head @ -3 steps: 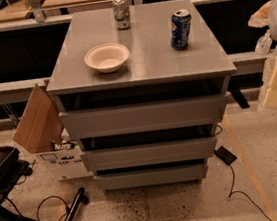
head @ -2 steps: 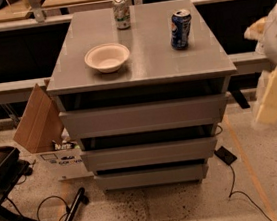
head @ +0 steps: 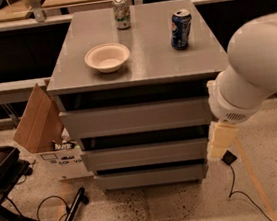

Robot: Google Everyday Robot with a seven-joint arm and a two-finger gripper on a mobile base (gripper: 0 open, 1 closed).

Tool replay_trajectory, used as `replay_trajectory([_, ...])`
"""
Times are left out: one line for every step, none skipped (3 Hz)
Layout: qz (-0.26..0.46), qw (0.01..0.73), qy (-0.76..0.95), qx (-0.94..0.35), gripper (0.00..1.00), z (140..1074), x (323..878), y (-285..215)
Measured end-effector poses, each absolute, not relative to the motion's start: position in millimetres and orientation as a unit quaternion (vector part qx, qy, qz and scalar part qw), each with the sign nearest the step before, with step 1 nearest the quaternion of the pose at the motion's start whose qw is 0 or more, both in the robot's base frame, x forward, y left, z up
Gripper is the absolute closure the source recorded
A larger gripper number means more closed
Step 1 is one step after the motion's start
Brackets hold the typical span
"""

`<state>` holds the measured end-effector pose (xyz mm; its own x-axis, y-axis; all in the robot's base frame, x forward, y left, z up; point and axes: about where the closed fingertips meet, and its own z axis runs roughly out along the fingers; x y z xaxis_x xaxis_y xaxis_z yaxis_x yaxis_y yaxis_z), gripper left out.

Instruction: Open top drawer

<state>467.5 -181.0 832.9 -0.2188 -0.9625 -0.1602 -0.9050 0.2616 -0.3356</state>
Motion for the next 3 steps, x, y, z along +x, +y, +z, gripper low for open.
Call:
replay_trajectory([-0.106,0.149,0.778,-0.601,0.0,768,501,-172])
replay_trajectory([-0.119,0.136,0.778,-0.602,0.0,740,520,-169])
replay_trajectory([-0.126,0.122,0.771,-0.613,0.0,719,542,-168])
